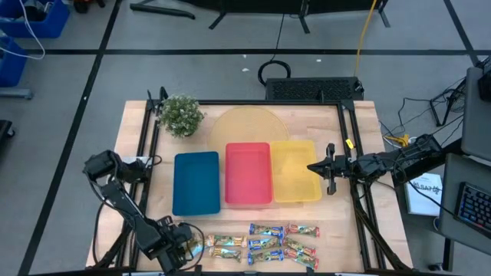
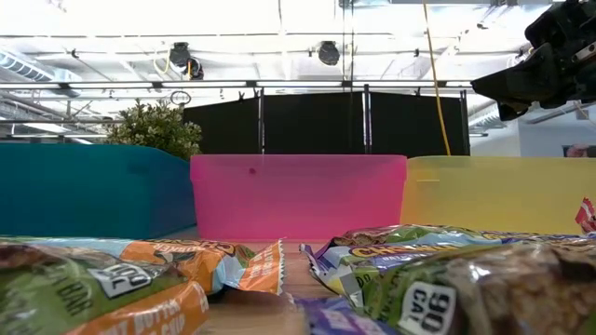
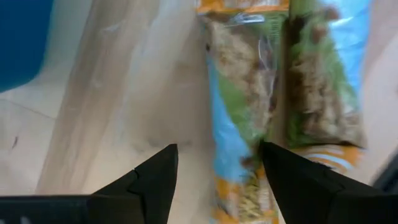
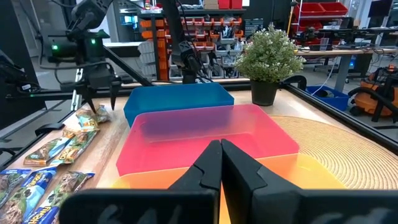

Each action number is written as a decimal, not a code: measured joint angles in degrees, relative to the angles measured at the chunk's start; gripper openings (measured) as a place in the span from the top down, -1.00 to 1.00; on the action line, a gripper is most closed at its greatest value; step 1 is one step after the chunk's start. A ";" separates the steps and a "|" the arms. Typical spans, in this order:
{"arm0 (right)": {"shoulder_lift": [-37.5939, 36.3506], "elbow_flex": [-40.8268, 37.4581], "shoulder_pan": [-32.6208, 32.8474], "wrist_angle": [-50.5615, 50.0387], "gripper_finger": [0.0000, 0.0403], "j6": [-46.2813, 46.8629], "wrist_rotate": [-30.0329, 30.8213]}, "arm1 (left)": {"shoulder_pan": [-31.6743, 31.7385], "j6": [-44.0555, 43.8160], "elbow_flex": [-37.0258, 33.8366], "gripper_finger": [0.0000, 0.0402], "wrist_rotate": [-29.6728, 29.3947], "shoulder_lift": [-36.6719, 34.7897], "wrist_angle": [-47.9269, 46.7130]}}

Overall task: Pick and place Granola Bars by type
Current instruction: Put the yellow granola bar into the blue bin

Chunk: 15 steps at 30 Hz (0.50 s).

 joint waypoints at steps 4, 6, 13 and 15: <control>0.00 0.01 0.00 0.03 1.00 0.01 0.00 | -0.43 2.17 0.35 -0.20 -0.33 2.16 0.57; 0.00 0.01 0.01 0.08 1.00 0.01 0.00 | -0.44 2.54 0.35 -0.20 -0.66 3.11 1.12; 0.01 -0.01 -0.01 0.19 1.00 0.02 0.02 | -0.26 -0.05 0.11 -0.18 -1.87 2.70 2.08; 0.00 0.00 0.00 0.22 1.00 0.04 0.02 | -0.26 -0.19 0.04 -0.11 -2.04 1.90 2.15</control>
